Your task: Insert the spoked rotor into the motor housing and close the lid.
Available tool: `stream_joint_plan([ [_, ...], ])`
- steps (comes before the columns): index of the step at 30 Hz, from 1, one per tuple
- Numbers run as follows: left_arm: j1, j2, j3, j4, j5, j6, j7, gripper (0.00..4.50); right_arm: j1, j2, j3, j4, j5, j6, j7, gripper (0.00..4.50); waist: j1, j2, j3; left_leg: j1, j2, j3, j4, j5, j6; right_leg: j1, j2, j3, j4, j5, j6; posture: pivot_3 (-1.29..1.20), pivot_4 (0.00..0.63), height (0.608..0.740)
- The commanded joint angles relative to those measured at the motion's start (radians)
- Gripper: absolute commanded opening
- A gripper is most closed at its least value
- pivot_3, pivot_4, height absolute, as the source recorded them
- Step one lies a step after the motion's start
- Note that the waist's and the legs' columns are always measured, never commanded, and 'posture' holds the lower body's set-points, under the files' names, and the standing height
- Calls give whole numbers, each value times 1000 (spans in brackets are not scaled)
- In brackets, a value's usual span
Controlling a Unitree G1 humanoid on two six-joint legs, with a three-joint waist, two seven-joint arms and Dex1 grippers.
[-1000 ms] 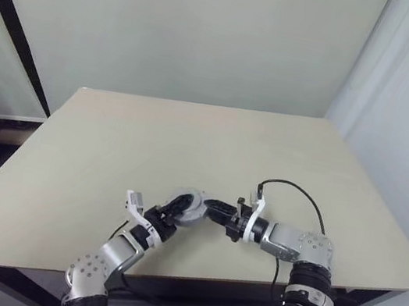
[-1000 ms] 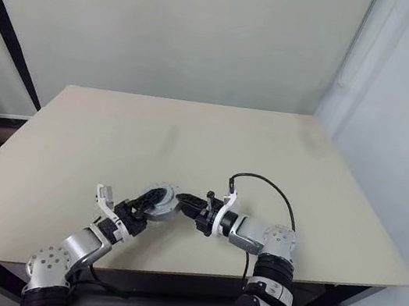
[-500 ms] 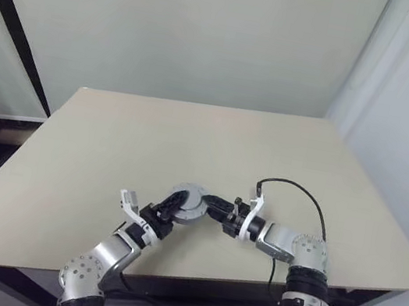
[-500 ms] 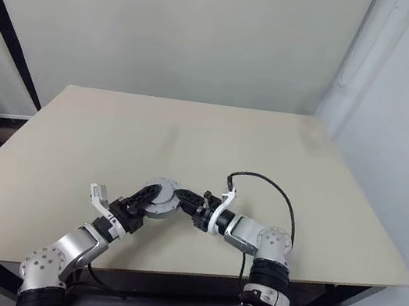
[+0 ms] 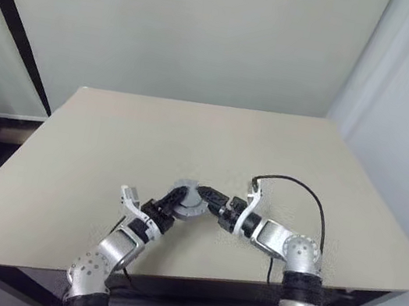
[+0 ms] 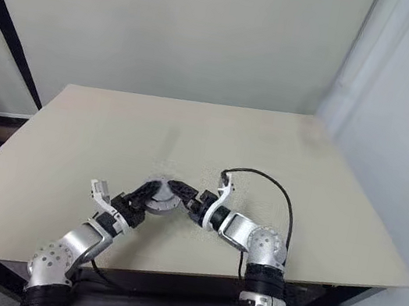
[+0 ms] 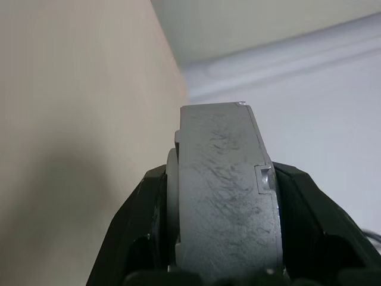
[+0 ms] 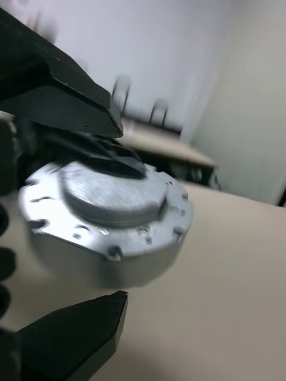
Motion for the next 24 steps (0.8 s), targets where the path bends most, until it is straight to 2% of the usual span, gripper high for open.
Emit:
stream_joint_plan([
  [1,-57,51,-1,-8,137,-146,8,2027,17,-70,148,-123,-123,-172,109,4500,0,0,0,0,0,0,0,0,0,0,0,0,0,0,0,0,0,740],
  [3,-74,71,-9,17,214,-208,21,2026,30,-105,208,-143,-174,-230,142,4500,1,-1,0,0,-1,0,0,0,0,0,0,1,0,0,0,0,0,740],
  [7,-143,123,1,148,413,-416,61,2024,52,-207,384,-155,-374,-431,206,4500,3,-4,2,0,-1,0,1,0,0,0,0,0,0,0,0,0,0,740],
  [10,-178,136,24,194,430,-454,52,2021,63,-238,452,-142,-453,-521,230,4500,7,-6,3,0,-1,0,0,0,-1,0,0,0,0,0,0,0,0,740],
  [15,-191,157,6,229,468,-460,17,2019,73,-246,495,-119,-524,-607,250,4500,23,-9,4,-2,-1,1,0,0,-1,-1,-1,1,-1,0,0,0,0,740],
  [24,-180,159,4,274,522,-449,17,2019,82,-239,496,-113,-566,-624,260,4500,29,-11,4,-2,-1,1,2,0,-1,-1,-1,0,0,0,0,0,0,740],
])
